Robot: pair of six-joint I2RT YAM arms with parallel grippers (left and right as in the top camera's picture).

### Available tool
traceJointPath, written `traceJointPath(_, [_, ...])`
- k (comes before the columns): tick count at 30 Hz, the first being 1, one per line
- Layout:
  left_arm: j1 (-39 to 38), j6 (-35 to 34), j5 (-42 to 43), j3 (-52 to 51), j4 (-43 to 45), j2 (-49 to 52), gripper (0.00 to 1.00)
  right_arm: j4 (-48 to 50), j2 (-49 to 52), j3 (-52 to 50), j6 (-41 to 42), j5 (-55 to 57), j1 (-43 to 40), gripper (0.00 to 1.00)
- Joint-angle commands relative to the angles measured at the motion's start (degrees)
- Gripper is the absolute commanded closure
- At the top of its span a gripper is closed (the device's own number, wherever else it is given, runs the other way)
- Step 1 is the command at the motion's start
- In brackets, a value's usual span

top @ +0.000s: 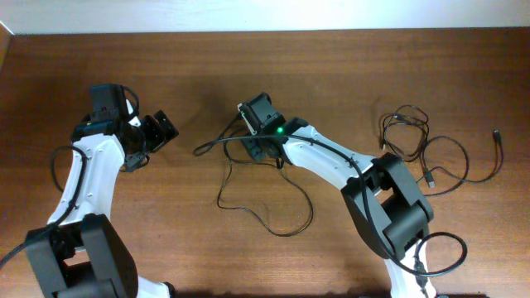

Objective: Untangle cables

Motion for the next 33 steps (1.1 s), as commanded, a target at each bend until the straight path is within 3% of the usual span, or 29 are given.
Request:
traceJointPath(1, [0.02, -0.72, -0.39, -0.61, -0.02, -0.09, 0.00, 0.11, 2.16, 0.70, -0.04, -2.89, 0.09, 0.35])
traceJointPath(5, [0.02, -0.72, -0.39, -0.61, -0.04, -0.09, 0.00, -1.95, 4.83, 0.70, -0.02, -2.89, 0.09, 0.34])
traceJointPath(8, [0.02, -0.72, -0.39, -0.61, -0.02, -0.09, 0.00, -10.93, 4.83, 0.72, 1.07, -3.13, 0.09, 0.52])
traceJointPath(12, [0.02, -0.72, -0.37, -0.61, -0.02, -0.09, 0.01, -24.37, 4.76, 0.76, 1.05, -11.56, 0.07, 0.52])
traceJointPath(17, [0.02, -0.72, 0.02, -0.61, 0.00, -0.09, 0.01, -39.08, 4.44, 13.70, 0.96, -15.41, -1.03, 0.30])
traceJointPath(20, [0.09, -0.70, -0.17, -0.61, 0.17, -0.09, 0.01, -43.41, 4.42, 22.64, -2.47, -24.50, -0.59, 0.26])
traceJointPath(24, [0.07, -0.70, -0.15, -0.61, 0.15, -0.09, 0.01, -40.15, 4.55, 22.82, -2.36, -33.09, -0.20, 0.26])
traceJointPath(26, [0.07, -0.72, -0.15, -0.61, 0.15, -0.09, 0.01, -39.47, 4.55, 22.82, -2.38, -32.72, 0.87, 0.24])
traceJointPath(30, [0.07, -0.70, -0.15, -0.61, 0.17, -0.09, 0.01, -39.47, 4.59, 22.58, -2.62, -28.48, 4.02, 0.02])
traceJointPath(33, [0.07, -0.70, -0.15, -0.61, 0.15, -0.09, 0.01, -38.97, 4.59, 20.70, -2.64, -18.84, 7.43, 0.02])
